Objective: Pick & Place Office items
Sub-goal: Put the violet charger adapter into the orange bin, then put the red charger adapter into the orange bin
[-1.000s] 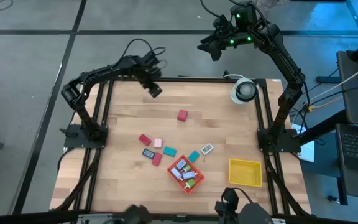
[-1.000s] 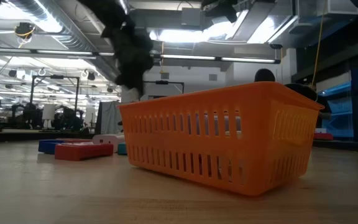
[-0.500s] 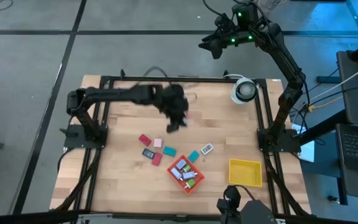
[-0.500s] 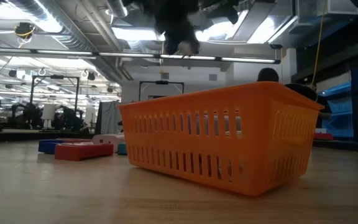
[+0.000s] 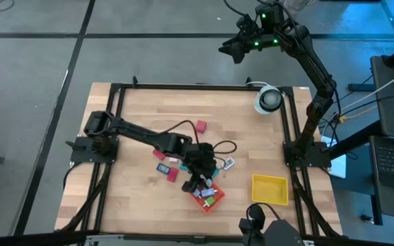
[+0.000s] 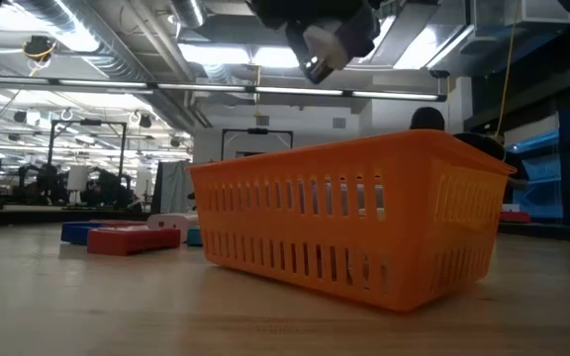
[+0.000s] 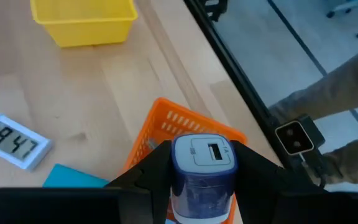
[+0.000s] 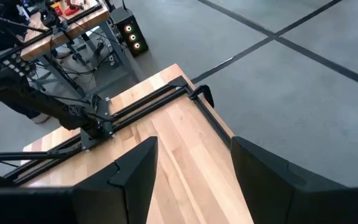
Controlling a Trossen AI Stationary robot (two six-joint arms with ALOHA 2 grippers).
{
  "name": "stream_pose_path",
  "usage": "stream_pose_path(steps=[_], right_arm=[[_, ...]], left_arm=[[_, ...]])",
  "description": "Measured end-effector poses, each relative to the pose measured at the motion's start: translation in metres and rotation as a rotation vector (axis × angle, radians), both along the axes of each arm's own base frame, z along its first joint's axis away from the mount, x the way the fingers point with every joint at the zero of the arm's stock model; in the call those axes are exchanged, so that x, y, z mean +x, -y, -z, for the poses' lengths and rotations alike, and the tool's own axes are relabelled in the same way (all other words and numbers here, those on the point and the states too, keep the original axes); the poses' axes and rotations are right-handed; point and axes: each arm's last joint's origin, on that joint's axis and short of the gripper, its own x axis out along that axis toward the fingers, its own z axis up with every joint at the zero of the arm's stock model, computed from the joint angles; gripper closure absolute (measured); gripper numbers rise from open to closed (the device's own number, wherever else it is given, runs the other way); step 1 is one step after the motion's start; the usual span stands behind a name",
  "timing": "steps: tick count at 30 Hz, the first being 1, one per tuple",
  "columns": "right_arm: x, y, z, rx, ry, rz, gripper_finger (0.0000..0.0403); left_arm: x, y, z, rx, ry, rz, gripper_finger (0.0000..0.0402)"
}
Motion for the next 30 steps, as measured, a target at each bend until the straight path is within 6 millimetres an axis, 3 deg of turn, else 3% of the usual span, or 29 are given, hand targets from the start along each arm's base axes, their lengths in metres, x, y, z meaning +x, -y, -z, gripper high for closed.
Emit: stream_pose_path(steps=[11,15,23,30], right_arm=[[0.001,-0.001,0.001,0.051,0.002,0.022,0.0192],[0.001,-0.001,0.001,0.059,0.002,0.029,0.0192],[0.0,-0.002,0.001,0.053,-0.003,0.026,0.0192],[0.0,-0.002,0.001,0.038,-0.006,0.018,0.0192]], left_arm=[[0.016,0.022,0.041,-0.069,-0.023,0.141,0.0272],[0.017,0.022,0.039,-0.072,-0.008,0.142,0.0272],[0.016,0.021,0.042,-0.046,-0.031,0.122,0.0163],[0.016,0.018,0.04,-0.001,-0.022,0.078,0.0142]])
